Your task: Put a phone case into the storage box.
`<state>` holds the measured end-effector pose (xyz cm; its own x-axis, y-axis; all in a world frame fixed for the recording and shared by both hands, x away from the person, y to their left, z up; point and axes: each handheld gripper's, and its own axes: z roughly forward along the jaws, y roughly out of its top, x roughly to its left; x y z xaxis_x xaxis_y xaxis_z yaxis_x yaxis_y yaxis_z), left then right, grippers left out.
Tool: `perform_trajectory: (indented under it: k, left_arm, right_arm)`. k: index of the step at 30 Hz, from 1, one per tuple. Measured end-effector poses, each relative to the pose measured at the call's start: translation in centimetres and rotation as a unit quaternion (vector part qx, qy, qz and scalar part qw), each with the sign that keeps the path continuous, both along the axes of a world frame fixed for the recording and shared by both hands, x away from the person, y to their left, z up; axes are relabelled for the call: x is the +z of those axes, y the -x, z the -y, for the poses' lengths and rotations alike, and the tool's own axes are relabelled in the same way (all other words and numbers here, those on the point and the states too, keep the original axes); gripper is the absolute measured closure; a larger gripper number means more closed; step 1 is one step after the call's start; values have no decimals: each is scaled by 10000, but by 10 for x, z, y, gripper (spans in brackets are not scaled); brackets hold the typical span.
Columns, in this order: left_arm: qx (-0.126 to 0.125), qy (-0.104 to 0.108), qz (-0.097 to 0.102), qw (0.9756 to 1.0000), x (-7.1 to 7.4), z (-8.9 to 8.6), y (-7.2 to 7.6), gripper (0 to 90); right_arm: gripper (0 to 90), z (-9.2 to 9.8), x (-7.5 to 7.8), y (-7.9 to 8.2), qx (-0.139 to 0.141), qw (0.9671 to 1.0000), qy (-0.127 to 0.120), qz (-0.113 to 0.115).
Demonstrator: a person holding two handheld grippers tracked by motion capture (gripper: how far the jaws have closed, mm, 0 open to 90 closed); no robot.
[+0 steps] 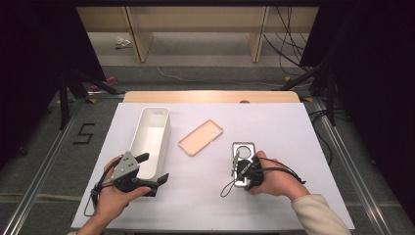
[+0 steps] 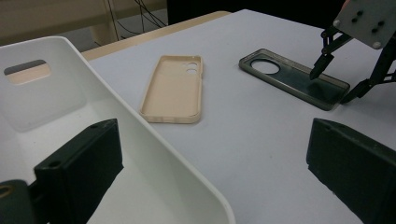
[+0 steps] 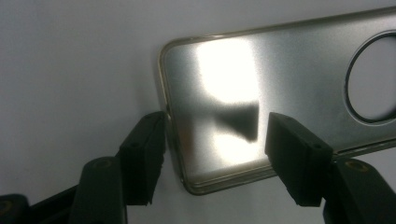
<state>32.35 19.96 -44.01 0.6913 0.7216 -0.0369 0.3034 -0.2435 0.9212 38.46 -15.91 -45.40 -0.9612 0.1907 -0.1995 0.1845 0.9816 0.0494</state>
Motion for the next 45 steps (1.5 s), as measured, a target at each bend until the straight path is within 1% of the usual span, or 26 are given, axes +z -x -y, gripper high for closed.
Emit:
perform_trajectory:
  k: [1, 3, 6, 7, 9, 10, 11, 16, 18, 22, 23, 26, 31, 39, 42, 45]
  left_arm:
    - [0, 0, 0, 10000, 0, 0, 0, 32]
    - [-6, -1, -2, 10000, 0, 0, 0, 32]
    - [-22, -4, -6, 10000, 0, 1, 0, 32]
    - [-22, -4, -6, 10000, 0, 1, 0, 32]
    - [-34, -14, -5, 10000, -1, 2, 1, 32]
    - [-34, -14, -5, 10000, -1, 2, 1, 32]
    - [-42, -12, -15, 10000, -1, 2, 1, 32]
    - [-49, -19, -14, 10000, -1, 2, 1, 32]
    - [-72, -24, -15, 10000, -1, 2, 1, 32]
    - [-73, -18, -16, 10000, -1, 2, 1, 32]
    - [-73, -15, -17, 10000, -1, 2, 1, 32]
    - [-76, -18, -17, 10000, -1, 2, 1, 32]
    - [-75, -12, -22, 10000, -1, 3, 1, 32]
    - [-72, -16, -14, 10000, -1, 3, 1, 34]
    - [-77, -20, -9, 10000, -1, 3, 1, 35]
    - [-76, -19, -5, 10000, -1, 3, 1, 36]
  right_arm:
    - [400, 0, 0, 0, 0, 10000, 0, 0]
    - [435, -1, -1, 0, 62, 10000, -16, -30]
    - [561, -3, 0, 3, 237, 9996, 44, -140]
    - [589, -4, 0, 4, 302, 9993, 99, -186]
    - [637, -5, 0, 5, 340, 9991, 104, -229]
    - [637, -5, 0, 5, 340, 9991, 104, -229]
    - [672, -5, -1, 6, 429, 9988, 100, -234]
    - [737, -6, -1, 8, 463, 9983, 111, -323]
    - [743, -6, 0, 9, 477, 9981, 158, -355]
    - [753, -6, 0, 8, 508, 9980, 149, -354]
    - [757, -6, 0, 8, 510, 9980, 112, -360]
    - [762, -5, 0, 8, 478, 9981, 98, -386]
    - [777, -5, 1, 8, 478, 9980, 111, -395]
    - [776, -5, 1, 8, 453, 9981, 95, -401]
    - [765, -5, 1, 8, 395, 9983, 84, -408]
    - [756, -5, 1, 7, 417, 9983, 30, -401]
